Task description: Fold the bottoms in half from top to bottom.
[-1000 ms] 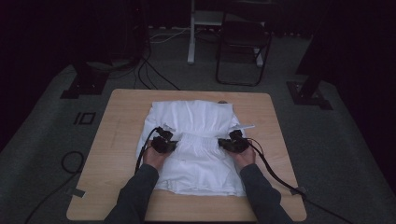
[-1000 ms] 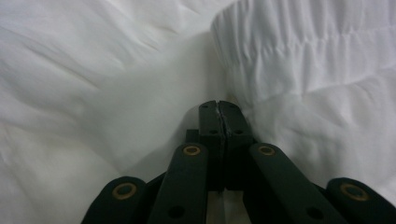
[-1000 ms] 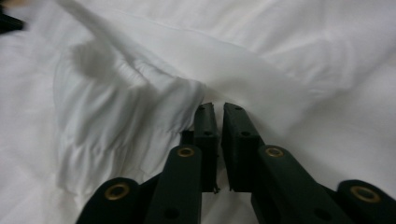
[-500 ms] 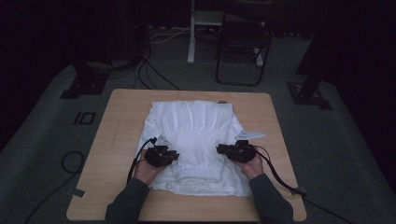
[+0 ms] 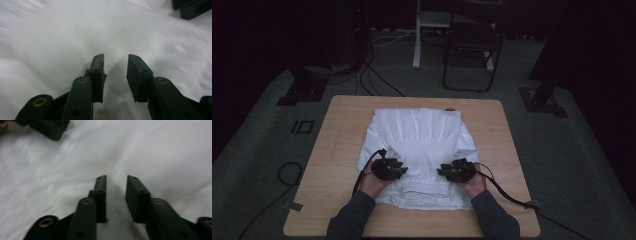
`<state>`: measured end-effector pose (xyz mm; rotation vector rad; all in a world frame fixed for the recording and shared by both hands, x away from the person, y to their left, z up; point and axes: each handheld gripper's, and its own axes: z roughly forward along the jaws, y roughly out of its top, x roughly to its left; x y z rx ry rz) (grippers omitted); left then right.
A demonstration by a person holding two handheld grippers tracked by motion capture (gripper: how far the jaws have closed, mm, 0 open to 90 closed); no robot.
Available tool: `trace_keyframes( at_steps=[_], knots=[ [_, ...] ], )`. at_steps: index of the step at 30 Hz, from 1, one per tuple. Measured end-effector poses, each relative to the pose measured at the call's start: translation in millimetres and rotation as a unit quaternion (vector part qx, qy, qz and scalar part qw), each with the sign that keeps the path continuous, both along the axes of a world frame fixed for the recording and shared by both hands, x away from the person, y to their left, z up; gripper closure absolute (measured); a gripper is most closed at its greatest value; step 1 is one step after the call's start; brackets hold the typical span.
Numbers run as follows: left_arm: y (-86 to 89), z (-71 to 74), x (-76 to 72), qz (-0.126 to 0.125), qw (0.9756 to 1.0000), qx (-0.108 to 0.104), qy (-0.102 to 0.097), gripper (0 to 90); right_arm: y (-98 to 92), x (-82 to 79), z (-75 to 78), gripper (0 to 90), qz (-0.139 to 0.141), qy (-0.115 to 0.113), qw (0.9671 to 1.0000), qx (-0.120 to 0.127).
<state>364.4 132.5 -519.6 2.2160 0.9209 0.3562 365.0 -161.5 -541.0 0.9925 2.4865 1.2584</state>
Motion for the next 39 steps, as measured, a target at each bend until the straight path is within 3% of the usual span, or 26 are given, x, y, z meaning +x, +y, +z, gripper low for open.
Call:
trace_keyframes(
  at_steps=[3, 4, 6, 10, 13, 14, 16, 22, 25, 29, 31, 35, 39],
  knots=[
    [3.1, 7.0, 11.9, 0.019, 0.9997, -0.012, -0.014, 65.1, -3.0, 10.2, 10.2, 63.9, -0.025, -0.020, 0.9995, 0.009],
    [5.3, 10.4, 26.1, 0.040, 0.9989, -0.009, -0.024, 64.6, -5.5, 25.3, 16.8, 61.0, -0.054, -0.032, 0.9978, 0.022],
    [8.1, 9.0, 41.0, 0.056, 0.9981, -0.007, -0.027, 64.1, -6.2, 41.7, 19.4, 58.0, -0.081, -0.041, 0.9956, 0.023],
    [14.3, -8.2, 63.8, 0.082, 0.9966, 0.000, -0.010, 63.0, 0.2, 68.6, 8.6, 55.8, -0.103, -0.046, 0.9936, -0.009],
    [18.5, -24.4, 66.9, 0.085, 0.9964, 0.002, 0.000, 63.1, 3.8, 79.7, -9.6, 57.1, -0.119, -0.026, 0.9917, -0.041],
    [20.9, -26.6, 64.5, 0.085, 0.9963, -0.009, -0.005, 63.1, 3.6, 80.3, -15.1, 57.1, -0.123, -0.019, 0.9912, -0.044],
    [24.8, -29.0, 59.3, 0.086, 0.9962, -0.013, -0.009, 63.0, -0.3, 76.3, -19.0, 57.2, -0.128, -0.029, 0.9910, -0.028],
    [29.7, -34.8, 35.4, 0.094, 0.9950, -0.034, -0.009, 63.2, -6.0, 58.3, -23.2, 57.1, -0.132, -0.038, 0.9904, -0.018],
    [28.6, -35.8, 21.3, 0.094, 0.9949, -0.035, -0.008, 63.2, -8.3, 47.1, -25.4, 57.1, -0.133, -0.039, 0.9903, -0.007],
    [29.5, -35.9, 1.7, 0.088, 0.9953, -0.039, 0.000, 63.2, -7.0, 29.3, -26.3, 56.9, -0.121, -0.050, 0.9911, -0.021],
    [30.8, -36.7, -8.7, 0.090, 0.9949, -0.046, 0.004, 63.2, -8.1, 20.1, -26.7, 56.7, -0.117, -0.046, 0.9919, -0.016],
    [28.9, -38.8, -28.9, 0.089, 0.9951, -0.044, -0.005, 63.2, -10.1, 1.5, -27.7, 56.5, -0.105, -0.045, 0.9933, -0.014],
    [26.6, -33.3, -36.9, 0.078, 0.9961, -0.034, 0.021, 62.9, -12.2, -11.9, -28.6, 56.5, -0.099, -0.043, 0.9941, -0.010]
  ],
)
